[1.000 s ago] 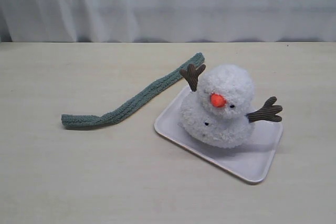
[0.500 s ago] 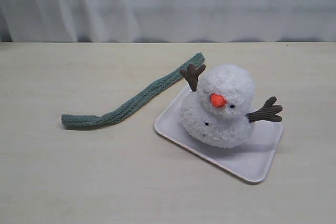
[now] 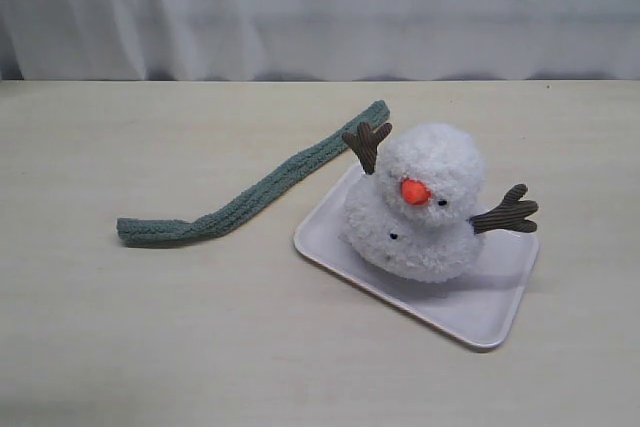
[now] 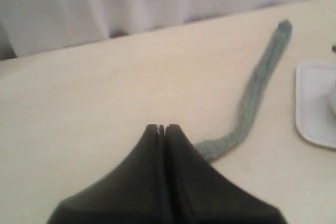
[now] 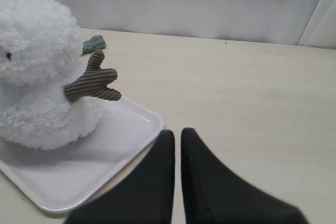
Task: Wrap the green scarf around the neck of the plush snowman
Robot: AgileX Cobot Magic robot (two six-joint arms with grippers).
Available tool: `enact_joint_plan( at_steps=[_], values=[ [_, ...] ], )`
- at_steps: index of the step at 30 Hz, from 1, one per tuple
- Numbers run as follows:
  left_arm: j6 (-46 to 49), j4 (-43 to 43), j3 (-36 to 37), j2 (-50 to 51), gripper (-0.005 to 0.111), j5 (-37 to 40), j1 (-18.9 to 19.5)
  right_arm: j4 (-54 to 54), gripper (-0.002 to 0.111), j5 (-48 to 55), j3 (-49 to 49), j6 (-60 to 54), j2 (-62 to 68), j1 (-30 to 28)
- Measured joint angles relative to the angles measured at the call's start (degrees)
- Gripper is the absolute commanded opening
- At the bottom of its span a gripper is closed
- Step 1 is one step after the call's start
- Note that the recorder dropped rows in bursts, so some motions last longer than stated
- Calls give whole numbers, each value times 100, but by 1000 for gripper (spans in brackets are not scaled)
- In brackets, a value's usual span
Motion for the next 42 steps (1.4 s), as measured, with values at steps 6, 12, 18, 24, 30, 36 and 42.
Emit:
enact_joint_plan(
  at_steps=[6, 12, 18, 24, 30, 36, 42],
  values=[
    [806, -92, -586, 1413, 0, 545, -352, 0, 4, 0, 0, 0, 0, 0],
    [1187, -116, -914, 2567, 0, 587, -387, 0, 4, 0, 0, 0, 0, 0],
    [1806, -119, -966, 3415, 4, 286, -387, 0, 4, 0, 0, 0, 0, 0],
    [1938, -129, -970, 3827, 57, -384, -387, 0, 4, 0, 0, 0, 0, 0],
    [1994, -129, -970, 4140, 85, -850, -387, 0, 4, 0, 0, 0, 0, 0],
    [2003, -129, -970, 4288, 85, -976, -387, 0, 4, 0, 0, 0, 0, 0],
    [2054, -129, -979, 4655, 85, -976, -387, 0, 4, 0, 0, 0, 0, 0]
  ],
)
